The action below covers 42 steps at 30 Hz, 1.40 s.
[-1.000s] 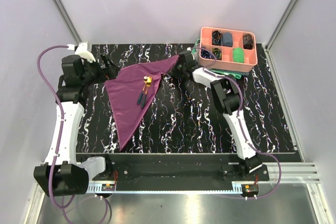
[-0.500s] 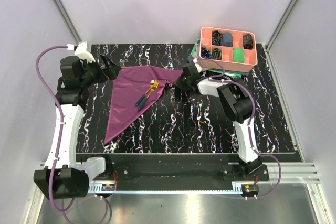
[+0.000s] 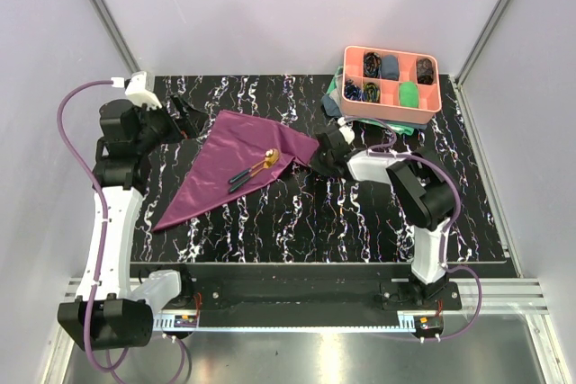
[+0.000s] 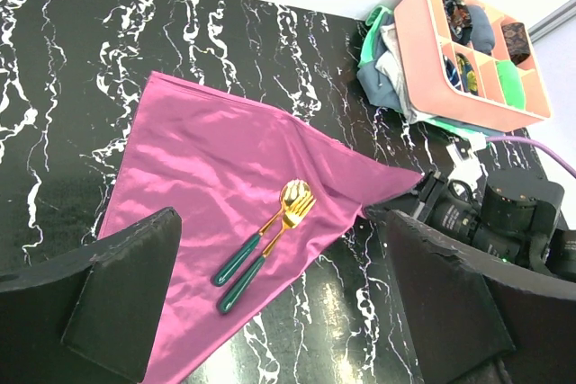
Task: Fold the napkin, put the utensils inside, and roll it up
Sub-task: Fold the napkin
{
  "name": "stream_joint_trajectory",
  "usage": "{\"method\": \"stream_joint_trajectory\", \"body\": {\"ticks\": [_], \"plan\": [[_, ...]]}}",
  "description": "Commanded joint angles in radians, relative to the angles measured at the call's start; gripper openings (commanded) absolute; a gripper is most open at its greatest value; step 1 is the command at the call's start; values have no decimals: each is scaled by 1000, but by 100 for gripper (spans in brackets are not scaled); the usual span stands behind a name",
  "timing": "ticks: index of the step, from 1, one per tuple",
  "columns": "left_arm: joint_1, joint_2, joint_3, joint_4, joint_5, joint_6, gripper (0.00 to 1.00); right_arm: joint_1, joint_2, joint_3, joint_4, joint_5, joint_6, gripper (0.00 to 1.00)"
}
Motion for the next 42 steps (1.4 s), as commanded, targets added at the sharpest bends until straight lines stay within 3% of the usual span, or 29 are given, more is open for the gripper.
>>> {"method": "stream_joint_trajectory", "body": {"ticks": [1,10,13,14,15,18,25,30,42], "plan": [[4,-32,-9,71,35,-11,98,4,-89,-66,-52,76,0,0],[4,-33,-27,92,74,-41,99,4,-181,-158,-66,134,17,0],[4,-32,-27,97,88,-47,99,-1,-208,-163,-113,148,15,17],[4,-32,-29,98,88,-48,99,-2,-232,-166,-125,149,12,26],[4,-30,-30,100,85,-47,99,-7,-247,-170,-132,148,11,41],[5,-32,-30,98,76,-39,99,-50,-318,-201,-152,136,-3,54],[4,-43,-33,89,71,-33,99,-220,-453,-296,-152,65,-48,58],[4,-37,-36,92,71,-31,99,-329,-444,-307,-150,20,-86,56],[4,-29,-35,91,88,-38,99,-358,-303,-213,-48,-70,-80,50]]}}
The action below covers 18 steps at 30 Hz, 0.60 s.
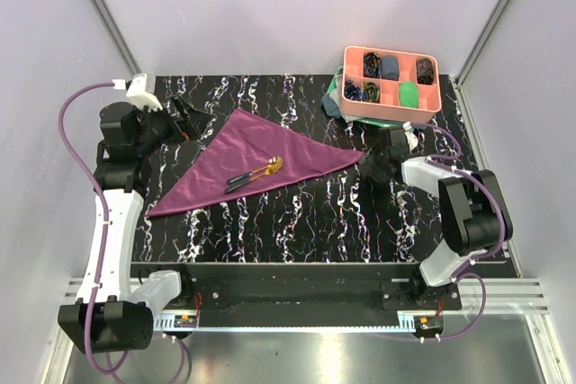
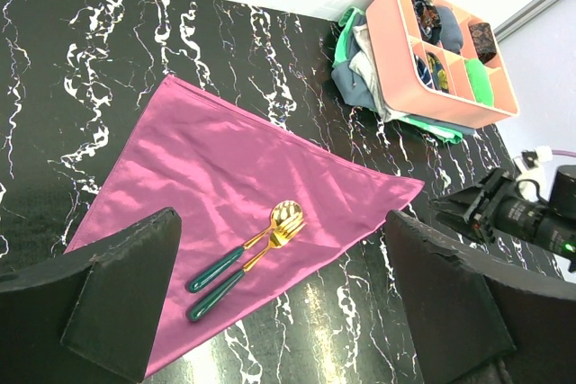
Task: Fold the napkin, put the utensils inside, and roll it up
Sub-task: Fold the napkin
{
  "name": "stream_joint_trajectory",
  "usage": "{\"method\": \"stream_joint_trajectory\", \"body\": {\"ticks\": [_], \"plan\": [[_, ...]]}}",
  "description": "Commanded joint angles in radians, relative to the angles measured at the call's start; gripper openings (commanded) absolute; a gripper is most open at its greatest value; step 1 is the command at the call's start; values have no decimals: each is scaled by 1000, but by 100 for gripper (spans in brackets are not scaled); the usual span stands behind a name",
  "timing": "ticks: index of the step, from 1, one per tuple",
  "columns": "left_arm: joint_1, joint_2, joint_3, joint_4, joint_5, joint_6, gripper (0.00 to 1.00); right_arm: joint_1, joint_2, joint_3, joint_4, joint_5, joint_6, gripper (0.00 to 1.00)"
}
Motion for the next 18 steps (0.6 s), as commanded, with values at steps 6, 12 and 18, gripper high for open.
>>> {"method": "stream_joint_trajectory", "body": {"ticks": [6,12,18], "plan": [[4,0,-3,48,51,-2,99,-1,91,86,162,-60,33,50],[4,0,-1,48,56,-4,99,-2,161,125,166,-52,33,49],[5,3,-1,46,59,-9,99,-2,171,117,166,-35,36,41]]}}
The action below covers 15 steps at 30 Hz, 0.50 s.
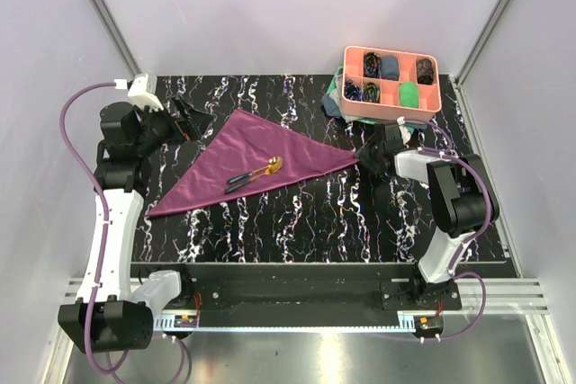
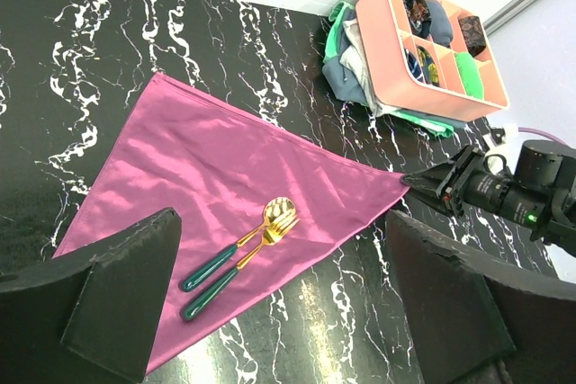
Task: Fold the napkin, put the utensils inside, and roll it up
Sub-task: Fold the napkin
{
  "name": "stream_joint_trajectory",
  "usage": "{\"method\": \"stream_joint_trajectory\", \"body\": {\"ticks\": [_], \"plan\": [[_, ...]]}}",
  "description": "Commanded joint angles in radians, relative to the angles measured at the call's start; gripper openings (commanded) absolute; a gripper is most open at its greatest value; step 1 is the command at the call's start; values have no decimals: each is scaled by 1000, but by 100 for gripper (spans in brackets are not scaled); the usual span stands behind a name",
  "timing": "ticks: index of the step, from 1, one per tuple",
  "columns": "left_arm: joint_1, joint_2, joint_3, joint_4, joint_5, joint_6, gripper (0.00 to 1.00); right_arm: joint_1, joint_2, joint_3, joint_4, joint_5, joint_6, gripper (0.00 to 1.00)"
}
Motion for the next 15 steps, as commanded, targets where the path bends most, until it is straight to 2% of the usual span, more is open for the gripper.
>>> {"method": "stream_joint_trajectory", "body": {"ticks": [1,8,15], "plan": [[5,1,-1,47,32,-8,99,-2,0,20,35,22,9,40],[4,2,-1,47,37,-12,99,-2,3,14,35,45,3,38],[4,-1,1,50,38,-16,99,-2,15,14,34,53,5,31]]}}
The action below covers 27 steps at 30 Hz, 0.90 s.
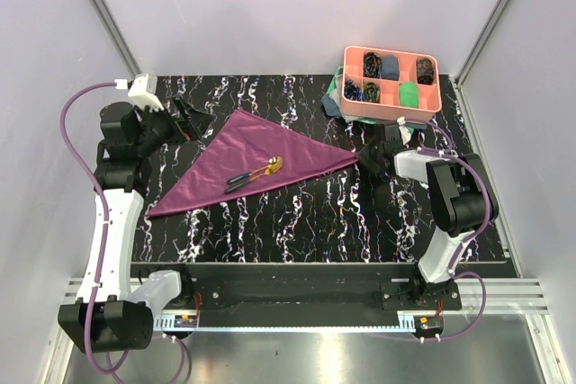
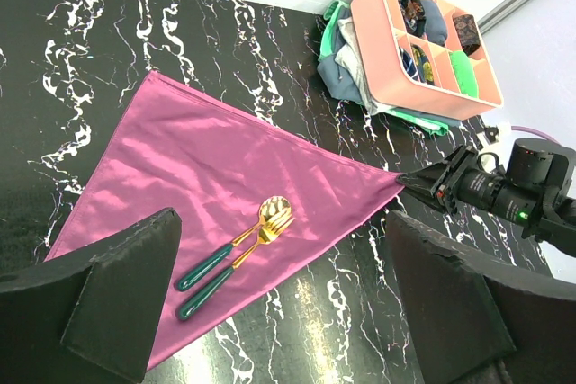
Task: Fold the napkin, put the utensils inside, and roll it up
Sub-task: Fold the napkin
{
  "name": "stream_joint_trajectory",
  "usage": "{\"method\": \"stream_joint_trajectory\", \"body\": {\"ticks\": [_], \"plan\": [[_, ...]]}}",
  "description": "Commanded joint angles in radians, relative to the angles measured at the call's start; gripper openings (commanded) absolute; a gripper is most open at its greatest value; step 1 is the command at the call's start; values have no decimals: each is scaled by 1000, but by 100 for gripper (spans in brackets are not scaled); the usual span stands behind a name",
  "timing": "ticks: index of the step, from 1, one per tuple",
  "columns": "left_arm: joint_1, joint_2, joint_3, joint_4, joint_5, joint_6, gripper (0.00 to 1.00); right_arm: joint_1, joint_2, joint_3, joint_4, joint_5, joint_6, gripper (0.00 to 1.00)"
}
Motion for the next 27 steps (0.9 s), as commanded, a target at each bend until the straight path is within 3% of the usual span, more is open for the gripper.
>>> {"method": "stream_joint_trajectory", "body": {"ticks": [1,17,27], "plan": [[4,-1,-1,49,28,-8,99,-2,8,14,27,42,0,29],[4,2,-3,54,43,-10,99,-9,-20,-8,27,97,-12,1],[4,5,-4,59,56,-21,99,-4,-133,14,-32,94,-127,0]]}}
